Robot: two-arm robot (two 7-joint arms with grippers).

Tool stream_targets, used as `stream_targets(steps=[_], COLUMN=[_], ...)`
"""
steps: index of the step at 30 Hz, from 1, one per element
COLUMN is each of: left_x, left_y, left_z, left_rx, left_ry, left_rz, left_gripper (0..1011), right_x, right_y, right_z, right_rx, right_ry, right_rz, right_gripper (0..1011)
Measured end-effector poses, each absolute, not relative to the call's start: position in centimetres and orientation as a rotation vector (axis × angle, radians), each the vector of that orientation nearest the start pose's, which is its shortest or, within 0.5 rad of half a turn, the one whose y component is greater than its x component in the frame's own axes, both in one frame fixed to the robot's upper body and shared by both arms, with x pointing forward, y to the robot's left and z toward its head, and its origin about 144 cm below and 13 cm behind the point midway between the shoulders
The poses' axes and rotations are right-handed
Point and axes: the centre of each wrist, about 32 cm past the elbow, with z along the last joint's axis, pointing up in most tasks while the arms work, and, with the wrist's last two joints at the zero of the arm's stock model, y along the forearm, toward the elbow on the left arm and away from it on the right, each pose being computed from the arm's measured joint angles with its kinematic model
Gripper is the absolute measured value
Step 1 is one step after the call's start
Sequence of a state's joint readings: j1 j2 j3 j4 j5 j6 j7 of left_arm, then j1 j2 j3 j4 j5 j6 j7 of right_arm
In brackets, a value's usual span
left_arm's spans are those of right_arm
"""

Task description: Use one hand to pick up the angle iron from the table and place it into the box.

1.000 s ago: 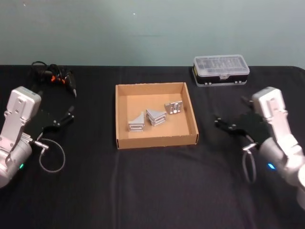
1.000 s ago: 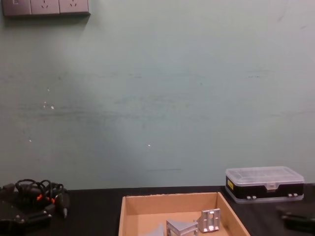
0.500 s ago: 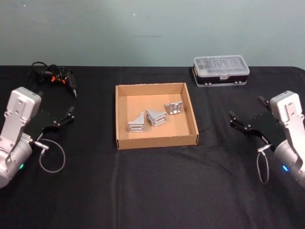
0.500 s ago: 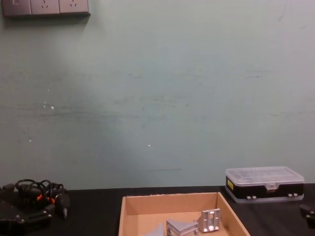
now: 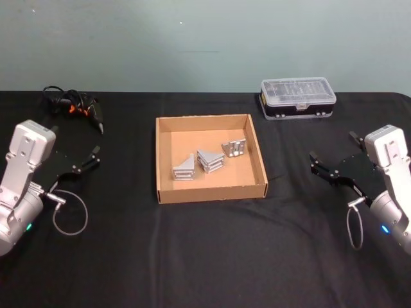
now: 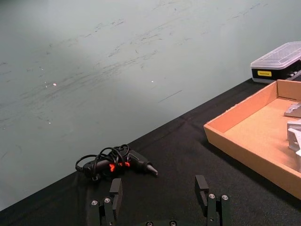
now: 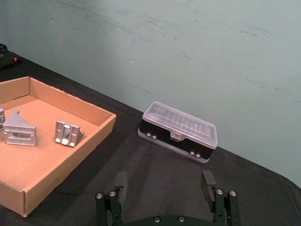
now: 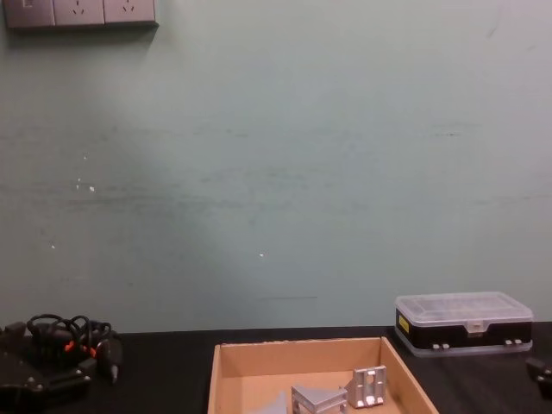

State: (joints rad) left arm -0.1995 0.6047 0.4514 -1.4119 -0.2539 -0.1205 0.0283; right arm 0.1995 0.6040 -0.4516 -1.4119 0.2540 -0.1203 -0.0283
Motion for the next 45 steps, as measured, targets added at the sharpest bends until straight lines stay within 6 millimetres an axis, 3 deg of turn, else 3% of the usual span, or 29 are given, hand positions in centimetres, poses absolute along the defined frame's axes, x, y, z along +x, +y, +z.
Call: stream_targets(steps=[45], left_x=[48.86], left_y=[30.97], left_z=[113.98], left_rx=[0.304], left_ry=[-0.285], left_rz=[1.248], left_gripper=[1011], right_x=[48.86], right_y=[-30.97], right_z=[113.98], right_rx=[-0.305], right_ry=[-0.285], right_rz=[-1.248], right_gripper=[1003])
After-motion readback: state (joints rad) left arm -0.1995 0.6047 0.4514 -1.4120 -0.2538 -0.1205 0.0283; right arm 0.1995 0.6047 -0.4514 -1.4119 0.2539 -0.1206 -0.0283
